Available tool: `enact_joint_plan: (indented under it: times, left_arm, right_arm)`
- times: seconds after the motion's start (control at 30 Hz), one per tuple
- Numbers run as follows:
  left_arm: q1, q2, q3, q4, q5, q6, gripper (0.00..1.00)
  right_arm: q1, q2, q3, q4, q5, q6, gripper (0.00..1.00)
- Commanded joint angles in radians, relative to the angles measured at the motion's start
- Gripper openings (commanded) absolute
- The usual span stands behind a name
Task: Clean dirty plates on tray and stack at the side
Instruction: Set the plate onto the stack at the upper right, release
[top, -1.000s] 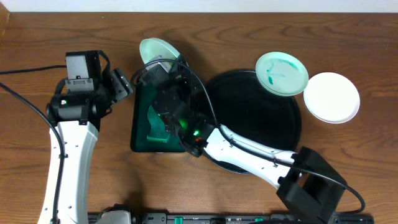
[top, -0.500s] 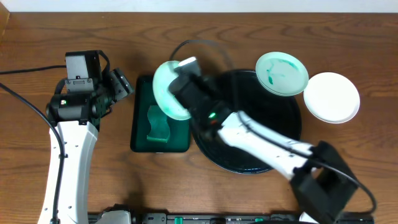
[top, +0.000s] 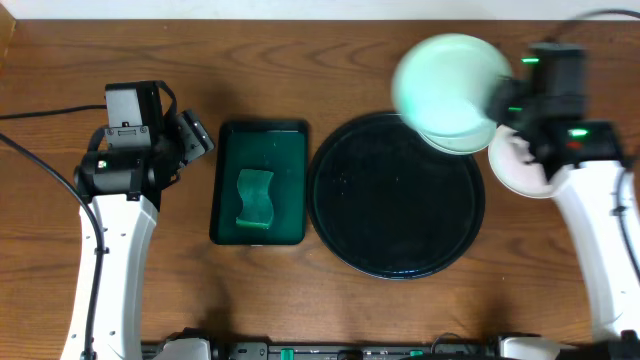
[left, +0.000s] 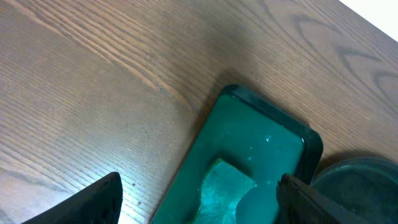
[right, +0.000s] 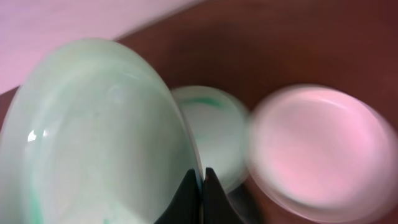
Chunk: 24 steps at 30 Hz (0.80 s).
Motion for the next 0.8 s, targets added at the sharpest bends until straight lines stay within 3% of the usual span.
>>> enact_joint_plan:
  times: [0.0, 0.27, 0.73, 0.77]
  left_arm:
    - [0.003, -0.001, 0.012, -0.002, -0.010, -0.002, 0.80]
    - [0.003, -0.001, 0.012, -0.002, -0.010, -0.002, 0.80]
    - [0.003, -0.001, 0.012, -0.002, -0.010, -0.002, 0.80]
    - [0.003, -0.001, 0.012, -0.002, -0.010, -0.002, 0.80]
  right_arm:
    - [-0.192, 0.012, 0.001, -0.043, -0.053, 0.023, 0.01]
    - [-0.427, 0.111, -0.040, -0.060, -0.053, 0.024, 0.01]
    - [-0.439, 0.323, -0.046, -0.075, 0.029, 0.024, 0.01]
    - [-0.438, 0.324, -0.046, -0.075, 0.023, 0.024, 0.08]
